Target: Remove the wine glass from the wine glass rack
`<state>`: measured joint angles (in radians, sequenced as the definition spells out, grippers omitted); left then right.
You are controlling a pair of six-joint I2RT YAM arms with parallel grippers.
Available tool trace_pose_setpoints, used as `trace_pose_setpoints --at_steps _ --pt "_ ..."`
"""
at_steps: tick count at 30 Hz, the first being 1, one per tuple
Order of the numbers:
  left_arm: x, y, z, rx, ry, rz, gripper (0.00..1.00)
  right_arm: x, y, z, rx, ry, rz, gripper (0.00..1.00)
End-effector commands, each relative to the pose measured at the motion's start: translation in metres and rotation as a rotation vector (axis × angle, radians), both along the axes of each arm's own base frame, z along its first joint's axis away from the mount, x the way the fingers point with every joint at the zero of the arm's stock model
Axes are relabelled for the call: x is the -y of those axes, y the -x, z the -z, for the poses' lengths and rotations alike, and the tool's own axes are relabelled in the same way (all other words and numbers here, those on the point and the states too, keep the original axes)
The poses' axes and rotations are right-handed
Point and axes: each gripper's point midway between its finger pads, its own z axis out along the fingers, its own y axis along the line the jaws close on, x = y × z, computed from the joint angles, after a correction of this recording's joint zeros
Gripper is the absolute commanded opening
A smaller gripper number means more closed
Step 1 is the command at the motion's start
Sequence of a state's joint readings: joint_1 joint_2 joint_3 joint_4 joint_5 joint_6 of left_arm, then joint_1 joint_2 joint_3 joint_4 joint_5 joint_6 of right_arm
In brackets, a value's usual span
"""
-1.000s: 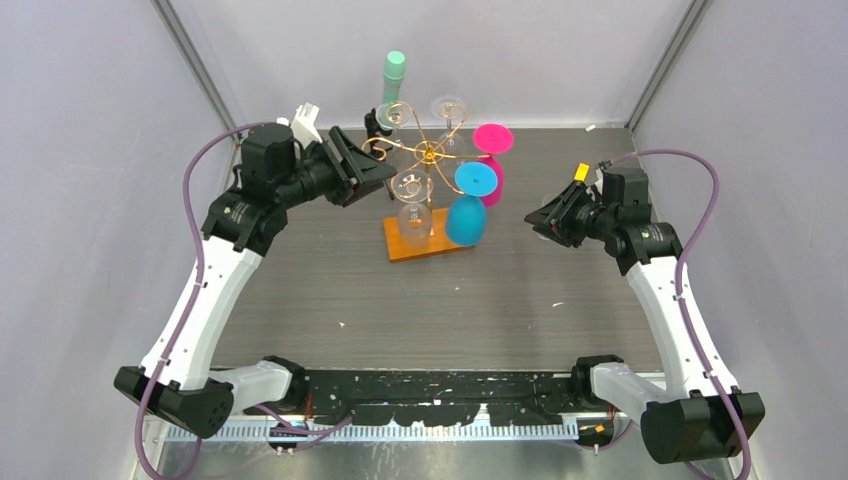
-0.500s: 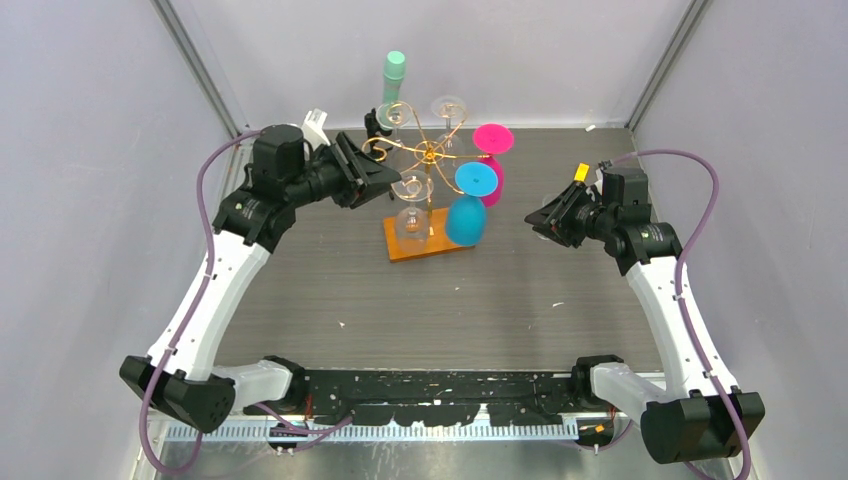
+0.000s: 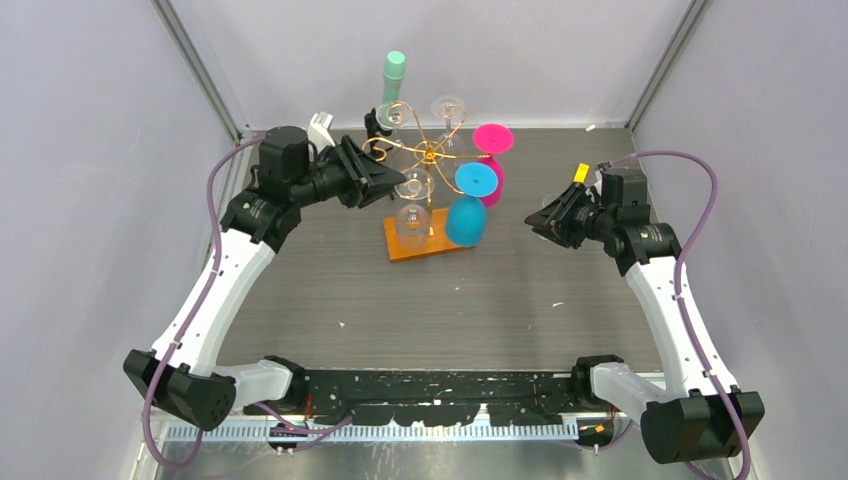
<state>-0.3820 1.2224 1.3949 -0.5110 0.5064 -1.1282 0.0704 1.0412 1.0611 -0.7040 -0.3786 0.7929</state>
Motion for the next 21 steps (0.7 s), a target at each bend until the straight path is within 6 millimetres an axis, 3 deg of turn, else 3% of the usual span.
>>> trace_pose_setpoints --at_steps 1,6,14,21 --pt "0.009 0.006 -0.013 0.013 0.093 0.037 0.33 -0.002 -0.005 -0.004 0.03 -0.001 -0.008 0.34" --pt "0.012 0.001 -0.012 -0.014 0.143 0.027 0.26 -0.001 -0.005 -0.004 0.028 -0.001 -0.005 0.33" --pt "0.013 0.004 -0.014 -0.008 0.146 0.042 0.0 -0.001 -0.004 -0.004 0.031 0.002 -0.003 0.33" --pt "0.008 0.011 -0.028 0.034 0.142 0.041 0.0 -0.001 -0.004 -0.005 0.034 0.001 -0.001 0.33"
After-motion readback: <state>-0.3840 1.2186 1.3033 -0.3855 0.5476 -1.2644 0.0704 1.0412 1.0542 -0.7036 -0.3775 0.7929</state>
